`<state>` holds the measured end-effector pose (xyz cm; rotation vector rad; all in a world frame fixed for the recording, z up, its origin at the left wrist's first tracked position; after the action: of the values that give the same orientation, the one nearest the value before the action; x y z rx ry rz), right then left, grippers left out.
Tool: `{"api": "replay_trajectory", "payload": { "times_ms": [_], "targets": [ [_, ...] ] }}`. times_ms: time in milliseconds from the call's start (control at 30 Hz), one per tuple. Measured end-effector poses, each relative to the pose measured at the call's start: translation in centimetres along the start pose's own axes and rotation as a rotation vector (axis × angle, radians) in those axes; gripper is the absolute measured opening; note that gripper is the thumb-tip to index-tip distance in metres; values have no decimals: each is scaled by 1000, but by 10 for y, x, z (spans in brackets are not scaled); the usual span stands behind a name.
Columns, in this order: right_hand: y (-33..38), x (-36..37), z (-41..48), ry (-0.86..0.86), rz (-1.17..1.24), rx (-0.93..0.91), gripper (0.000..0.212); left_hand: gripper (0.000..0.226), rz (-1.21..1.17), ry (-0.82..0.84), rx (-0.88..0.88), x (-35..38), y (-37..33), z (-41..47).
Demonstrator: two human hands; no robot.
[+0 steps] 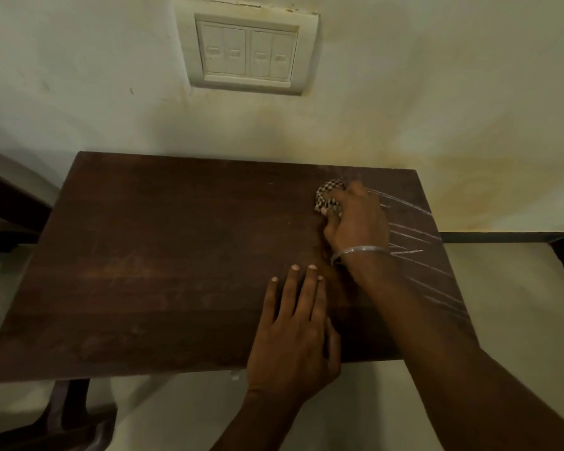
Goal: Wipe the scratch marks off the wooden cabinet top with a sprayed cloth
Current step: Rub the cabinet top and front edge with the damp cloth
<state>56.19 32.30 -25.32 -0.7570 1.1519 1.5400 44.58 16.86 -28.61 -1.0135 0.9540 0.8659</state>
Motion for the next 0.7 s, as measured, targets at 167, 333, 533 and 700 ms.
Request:
{"api": "replay_trajectory", "payload": {
  "times_ms": [167, 333, 533, 700],
  "targets": [
    [3, 12, 26, -17, -45, 26, 30, 63, -17, -2, -2, 1, 0, 1],
    [7, 18, 59, 65, -40, 40, 32, 65, -19, -1, -5, 1, 1, 0],
    [-2, 8, 10, -40, -26, -13, 26, 65, -16, -3, 2, 3, 0, 0],
    [0, 17, 61, 44, -32, 34, 30, 65, -26, -11, -7, 3, 0, 1]
  ]
}}
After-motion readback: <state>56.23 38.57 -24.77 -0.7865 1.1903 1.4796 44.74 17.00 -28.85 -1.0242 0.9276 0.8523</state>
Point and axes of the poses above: each hand's wrist, its own z-axis towards the middle knuckle, its own x-axis out of the palm, y = z × x, the point moved 1 cm from there along z, towards the middle knuckle, and after that the axes turned 9 degrees about -y, right-handed, at the moved point
